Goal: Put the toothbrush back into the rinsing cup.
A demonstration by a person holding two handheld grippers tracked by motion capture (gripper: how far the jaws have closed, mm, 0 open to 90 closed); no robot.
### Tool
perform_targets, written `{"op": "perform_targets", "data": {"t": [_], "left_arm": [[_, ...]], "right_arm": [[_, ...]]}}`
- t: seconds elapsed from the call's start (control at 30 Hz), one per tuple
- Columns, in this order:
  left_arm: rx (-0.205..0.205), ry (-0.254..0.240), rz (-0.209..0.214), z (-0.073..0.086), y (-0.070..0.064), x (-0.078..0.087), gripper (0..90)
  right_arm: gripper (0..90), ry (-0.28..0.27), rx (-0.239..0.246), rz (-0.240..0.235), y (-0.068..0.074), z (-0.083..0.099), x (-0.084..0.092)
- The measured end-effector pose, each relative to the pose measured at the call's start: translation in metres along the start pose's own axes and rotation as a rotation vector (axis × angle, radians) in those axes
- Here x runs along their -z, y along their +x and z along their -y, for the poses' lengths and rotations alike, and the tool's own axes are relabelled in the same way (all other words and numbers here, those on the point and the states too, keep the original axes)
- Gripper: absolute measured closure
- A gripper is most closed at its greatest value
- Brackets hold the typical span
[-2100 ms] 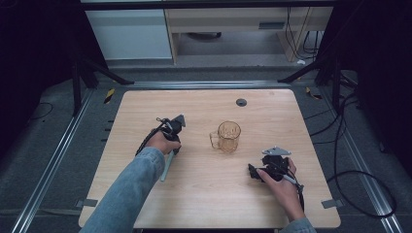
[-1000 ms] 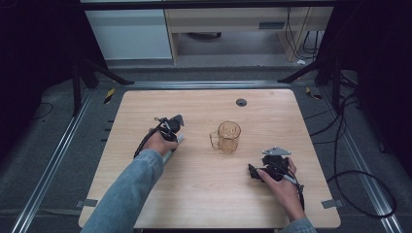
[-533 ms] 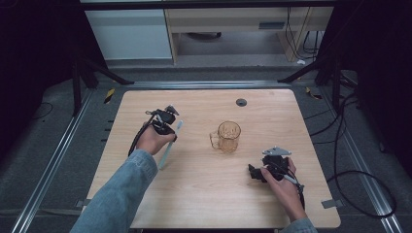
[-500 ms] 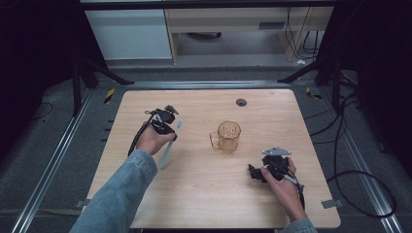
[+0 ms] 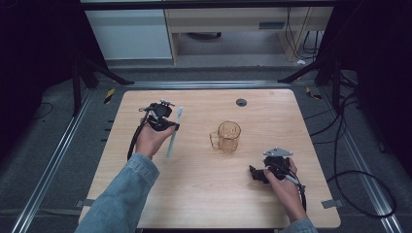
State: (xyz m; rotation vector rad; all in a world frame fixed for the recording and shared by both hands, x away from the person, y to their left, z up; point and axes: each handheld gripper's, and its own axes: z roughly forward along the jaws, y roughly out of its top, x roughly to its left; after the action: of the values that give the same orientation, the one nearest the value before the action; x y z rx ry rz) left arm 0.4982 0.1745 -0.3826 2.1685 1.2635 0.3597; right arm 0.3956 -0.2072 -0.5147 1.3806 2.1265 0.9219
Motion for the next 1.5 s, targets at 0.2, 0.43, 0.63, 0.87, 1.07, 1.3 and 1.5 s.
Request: {"op": "perform_targets", "data": {"t": [0.2, 0.43, 0.63, 0.87, 1.07, 1.3, 1.5], "left_arm": [[-0.003, -0.07, -0.007, -0.003, -0.006, 0.006, 79.3], [-0.018, -0.12, -0.019, -0.007, -0.014, 0.009, 79.3], [-0.023, -0.168, -0.03, -0.009, -0.022, 0.013, 79.3], [-0.035, -0.234, -0.047, -0.011, -0.031, 0.015, 79.3], [-0.036, -0.286, -0.058, -0.013, -0.039, 0.015, 79.3], [-0.039, -0.327, -0.038, -0.014, -0.049, 0.014, 79.4], [-0.048, -0.307, -0.016, -0.016, -0.056, 0.01, 79.3]], "right_arm": [[3.8, 0.002, 0.007, -0.007, -0.001, 0.001, 0.001], [3.8, 0.002, 0.014, -0.013, -0.002, 0.001, 0.001], [3.8, 0.003, 0.015, -0.017, -0.002, 0.001, 0.001], [3.8, 0.002, 0.016, -0.02, -0.002, 0.001, 0.002], [3.8, 0.0, 0.021, -0.028, -0.003, 0.002, 0.002], [3.8, 0.0, 0.024, -0.03, -0.003, 0.002, 0.002], [3.8, 0.001, 0.03, -0.028, -0.004, 0.002, 0.002]]}}
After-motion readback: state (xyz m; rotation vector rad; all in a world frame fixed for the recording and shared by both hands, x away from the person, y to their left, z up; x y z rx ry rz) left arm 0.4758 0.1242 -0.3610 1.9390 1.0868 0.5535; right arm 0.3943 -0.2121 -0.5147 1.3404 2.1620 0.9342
